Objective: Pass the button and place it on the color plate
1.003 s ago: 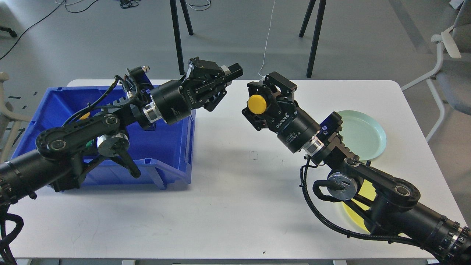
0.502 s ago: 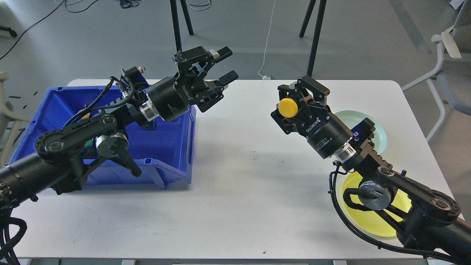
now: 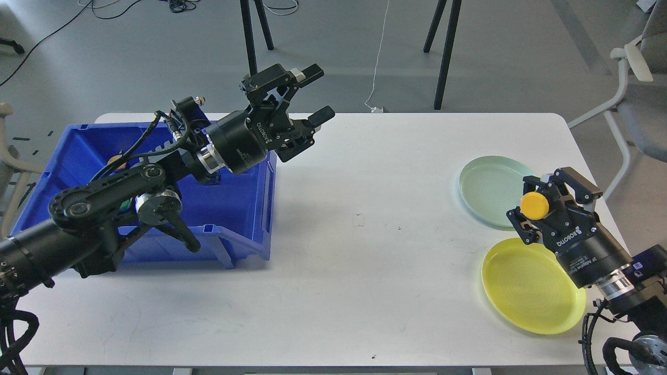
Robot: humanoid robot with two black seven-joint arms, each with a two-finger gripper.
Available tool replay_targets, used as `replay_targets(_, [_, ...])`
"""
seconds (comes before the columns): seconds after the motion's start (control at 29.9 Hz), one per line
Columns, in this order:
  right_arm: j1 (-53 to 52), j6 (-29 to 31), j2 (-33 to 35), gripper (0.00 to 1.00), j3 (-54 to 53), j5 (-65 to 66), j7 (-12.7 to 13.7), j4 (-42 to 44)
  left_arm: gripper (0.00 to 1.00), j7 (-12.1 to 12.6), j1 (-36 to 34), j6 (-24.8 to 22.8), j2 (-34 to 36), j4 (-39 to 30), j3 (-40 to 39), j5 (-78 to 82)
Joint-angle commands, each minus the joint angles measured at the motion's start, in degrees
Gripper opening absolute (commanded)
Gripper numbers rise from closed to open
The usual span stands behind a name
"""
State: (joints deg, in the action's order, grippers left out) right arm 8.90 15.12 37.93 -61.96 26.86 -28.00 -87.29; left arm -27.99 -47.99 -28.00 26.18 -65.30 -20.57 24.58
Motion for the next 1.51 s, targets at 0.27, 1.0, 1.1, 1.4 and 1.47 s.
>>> replay_targets(0.27, [4.8, -5.0, 0.1, 0.01, 2.8, 0.4, 0.0, 6.8, 0.81, 0.0, 0.1, 0.0, 0.0, 0.0, 0.0, 0.3])
replay_targets(1.0, [4.9, -4.8, -0.8, 0.84, 4.7, -0.5, 0.0, 10.5, 0.81, 0.0, 0.1, 0.0, 0.0, 0.0, 0.0, 0.3])
replay_targets(1.1, [4.8, -4.7, -1.2, 0.9, 4.7, -0.5, 0.0, 10.5, 0.81, 0.0, 0.1, 0.0, 0.0, 0.0, 0.0, 0.3])
replay_targets(1.4, [4.7, -4.2, -1.9, 0.93, 4.7, -0.8, 0.0, 9.9, 0.81, 0.0, 0.1, 0.0, 0.0, 0.0, 0.0, 0.2])
replay_targets(1.47, [4.6, -3.7, -2.5, 0.94, 4.6, -1.5, 0.0, 8.7, 0.82, 0.0, 0.1, 0.0, -0.1, 0.0, 0.0, 0.1])
